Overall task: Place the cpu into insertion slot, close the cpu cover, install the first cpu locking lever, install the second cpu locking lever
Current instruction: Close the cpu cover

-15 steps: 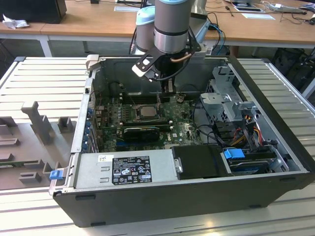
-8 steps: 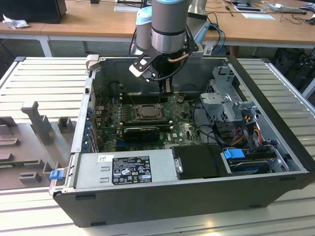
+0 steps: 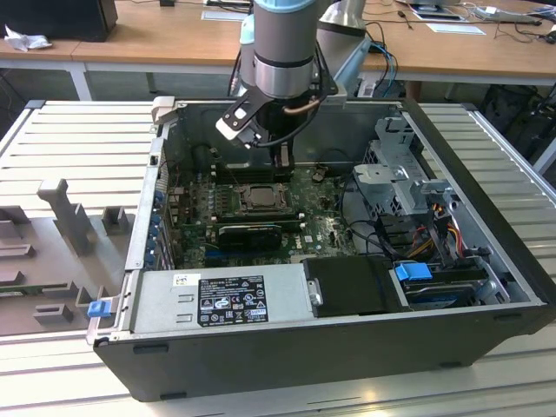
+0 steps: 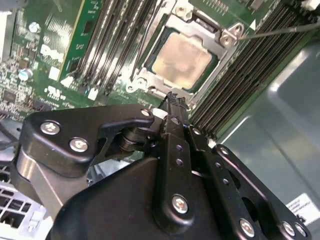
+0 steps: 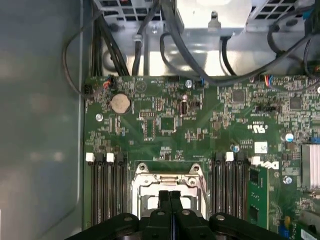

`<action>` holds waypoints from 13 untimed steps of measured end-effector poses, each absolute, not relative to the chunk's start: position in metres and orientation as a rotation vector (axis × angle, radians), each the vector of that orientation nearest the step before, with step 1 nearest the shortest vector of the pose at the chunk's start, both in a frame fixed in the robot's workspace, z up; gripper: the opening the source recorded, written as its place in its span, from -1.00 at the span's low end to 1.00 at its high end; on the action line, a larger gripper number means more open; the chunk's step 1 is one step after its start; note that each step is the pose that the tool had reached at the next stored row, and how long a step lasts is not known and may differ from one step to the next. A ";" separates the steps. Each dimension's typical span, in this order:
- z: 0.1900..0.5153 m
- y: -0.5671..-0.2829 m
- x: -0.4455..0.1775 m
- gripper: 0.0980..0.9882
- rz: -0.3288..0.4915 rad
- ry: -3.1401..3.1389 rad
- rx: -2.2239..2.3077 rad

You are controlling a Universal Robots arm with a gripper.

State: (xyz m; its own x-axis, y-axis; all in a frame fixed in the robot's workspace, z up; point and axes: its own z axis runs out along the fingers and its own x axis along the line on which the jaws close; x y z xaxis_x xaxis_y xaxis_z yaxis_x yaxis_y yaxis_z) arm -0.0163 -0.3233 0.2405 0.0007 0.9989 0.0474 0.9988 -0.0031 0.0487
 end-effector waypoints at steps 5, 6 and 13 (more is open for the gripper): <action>0.232 -0.323 -0.022 -0.98 0.104 2.220 2.222; 0.230 -0.323 -0.026 -0.98 0.102 2.221 2.223; 0.230 -0.323 -0.039 -0.98 0.103 2.221 2.223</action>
